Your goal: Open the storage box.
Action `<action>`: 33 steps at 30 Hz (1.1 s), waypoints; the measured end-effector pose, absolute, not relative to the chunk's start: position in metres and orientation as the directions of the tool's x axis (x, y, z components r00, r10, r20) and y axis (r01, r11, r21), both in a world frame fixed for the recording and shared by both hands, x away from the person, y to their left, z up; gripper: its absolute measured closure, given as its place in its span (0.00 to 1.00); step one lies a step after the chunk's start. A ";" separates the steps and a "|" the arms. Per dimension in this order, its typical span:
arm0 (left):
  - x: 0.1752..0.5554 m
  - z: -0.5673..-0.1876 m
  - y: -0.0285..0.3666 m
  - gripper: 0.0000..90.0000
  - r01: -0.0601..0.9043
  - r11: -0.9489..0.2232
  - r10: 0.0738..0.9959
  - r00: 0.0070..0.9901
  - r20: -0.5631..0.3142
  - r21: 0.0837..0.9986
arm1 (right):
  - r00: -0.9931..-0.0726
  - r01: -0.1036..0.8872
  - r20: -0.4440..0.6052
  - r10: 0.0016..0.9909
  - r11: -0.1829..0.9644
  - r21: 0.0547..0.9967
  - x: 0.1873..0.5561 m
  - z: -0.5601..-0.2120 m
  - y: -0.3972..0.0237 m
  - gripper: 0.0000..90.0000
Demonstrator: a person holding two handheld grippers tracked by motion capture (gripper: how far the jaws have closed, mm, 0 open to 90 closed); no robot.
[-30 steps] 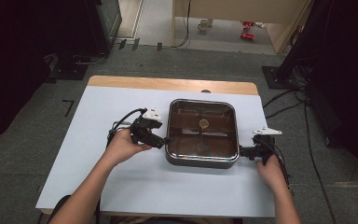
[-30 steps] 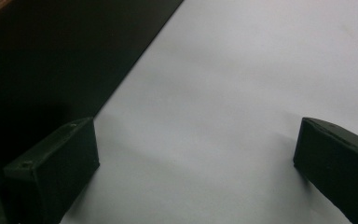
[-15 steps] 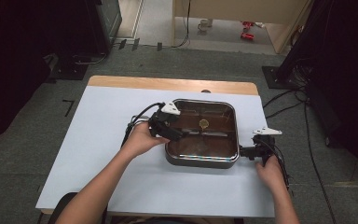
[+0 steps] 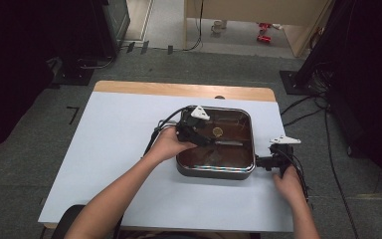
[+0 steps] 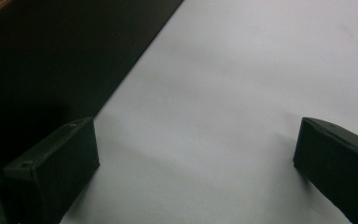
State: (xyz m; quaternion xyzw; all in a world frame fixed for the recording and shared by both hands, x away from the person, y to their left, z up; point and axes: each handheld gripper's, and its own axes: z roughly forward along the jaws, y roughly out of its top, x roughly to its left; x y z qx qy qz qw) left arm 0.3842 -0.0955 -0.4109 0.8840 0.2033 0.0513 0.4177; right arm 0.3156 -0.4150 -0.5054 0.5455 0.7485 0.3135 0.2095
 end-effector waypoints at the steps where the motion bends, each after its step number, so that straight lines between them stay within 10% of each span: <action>1: 0.385 -0.413 -0.099 0.40 0.317 -0.567 0.402 0.912 -0.080 0.760 | -0.317 0.685 0.029 0.948 0.208 0.698 0.316 -0.505 -0.415 0.00; 14: 0.387 -0.428 -0.119 0.51 0.304 -0.606 0.400 0.915 -0.048 0.735 | -0.317 0.687 0.029 0.948 0.208 0.697 0.315 -0.505 -0.415 0.00; 16: 0.388 -0.426 -0.116 0.65 0.311 -0.608 0.418 0.908 -0.039 0.731 | -0.317 0.687 0.028 0.948 0.209 0.697 0.315 -0.505 -0.415 0.00; 33: 0.387 -0.401 -0.105 0.66 0.340 -0.568 0.418 0.903 -0.093 0.749 | -0.316 0.686 0.029 0.948 0.207 0.697 0.315 -0.505 -0.415 0.00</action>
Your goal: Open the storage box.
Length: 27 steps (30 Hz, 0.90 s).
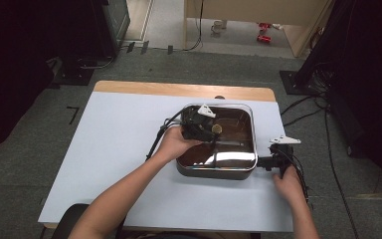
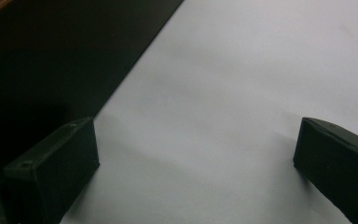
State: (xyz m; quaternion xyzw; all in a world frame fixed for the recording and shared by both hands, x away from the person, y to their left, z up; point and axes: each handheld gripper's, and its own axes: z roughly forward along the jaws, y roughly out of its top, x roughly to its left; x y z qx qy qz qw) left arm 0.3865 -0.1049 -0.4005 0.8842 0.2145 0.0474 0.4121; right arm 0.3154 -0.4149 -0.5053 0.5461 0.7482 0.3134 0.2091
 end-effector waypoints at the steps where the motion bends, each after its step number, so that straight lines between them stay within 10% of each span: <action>1: 0.384 -0.393 -0.102 0.66 0.335 -0.560 0.413 0.906 -0.095 0.758 | -0.317 0.686 0.029 0.948 0.208 0.698 0.315 -0.505 -0.415 0.00; 27: 0.371 -0.355 -0.018 0.66 0.393 -0.498 0.514 0.852 -0.102 0.773 | -0.316 0.686 0.030 0.948 0.207 0.697 0.316 -0.505 -0.415 0.00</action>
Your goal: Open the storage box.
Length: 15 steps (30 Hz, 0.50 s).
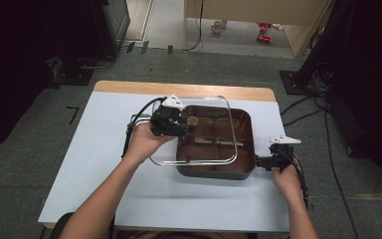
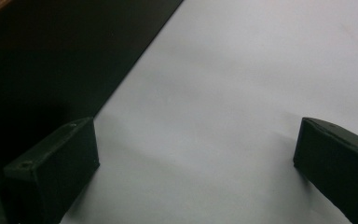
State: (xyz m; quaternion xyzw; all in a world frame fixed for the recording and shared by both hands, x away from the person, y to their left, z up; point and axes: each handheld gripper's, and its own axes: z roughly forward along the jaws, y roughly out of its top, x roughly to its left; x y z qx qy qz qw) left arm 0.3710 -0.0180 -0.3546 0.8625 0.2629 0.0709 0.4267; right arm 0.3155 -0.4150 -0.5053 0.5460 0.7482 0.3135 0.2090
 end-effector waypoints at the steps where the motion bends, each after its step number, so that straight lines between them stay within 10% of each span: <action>1: 0.372 -0.355 -0.012 0.66 0.400 -0.492 0.527 0.844 -0.101 0.773 | -0.316 0.686 0.030 0.948 0.207 0.697 0.316 -0.505 -0.415 0.00; 15: 0.390 -0.361 0.067 0.66 0.488 -0.400 0.657 0.743 -0.128 0.776 | -0.319 0.687 0.030 0.947 0.208 0.697 0.316 -0.505 -0.415 0.00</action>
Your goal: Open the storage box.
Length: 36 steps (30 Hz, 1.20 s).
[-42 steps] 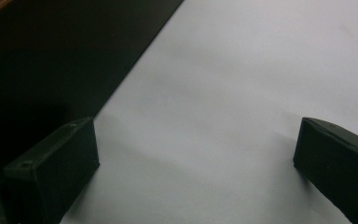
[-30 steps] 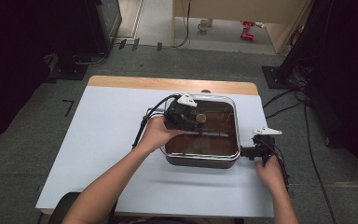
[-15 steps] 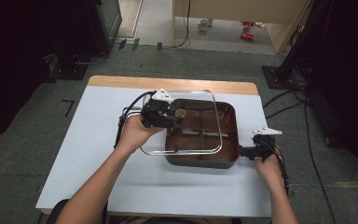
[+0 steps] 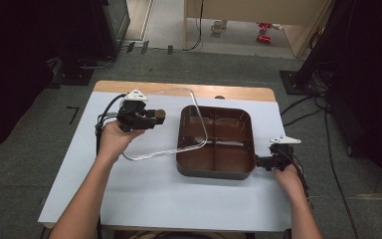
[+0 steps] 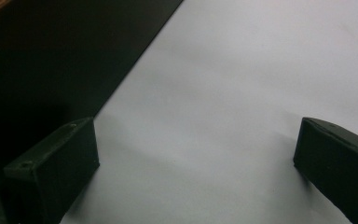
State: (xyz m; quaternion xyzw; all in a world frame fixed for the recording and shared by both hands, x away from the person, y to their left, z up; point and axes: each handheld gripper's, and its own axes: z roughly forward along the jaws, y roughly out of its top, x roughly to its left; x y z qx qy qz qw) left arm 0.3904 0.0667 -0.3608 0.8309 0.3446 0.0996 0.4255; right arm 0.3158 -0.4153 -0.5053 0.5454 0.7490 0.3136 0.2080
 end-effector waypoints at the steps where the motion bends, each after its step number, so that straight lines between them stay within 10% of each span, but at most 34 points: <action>1: 0.390 -0.361 0.067 0.66 0.488 -0.400 0.657 0.743 -0.128 0.776 | -0.319 0.687 0.030 0.947 0.208 0.697 0.316 -0.505 -0.415 0.00; 36: 0.441 -0.440 0.161 0.66 0.658 -0.274 0.850 0.507 -0.143 0.701 | -0.318 0.687 0.031 0.948 0.207 0.697 0.316 -0.505 -0.415 0.00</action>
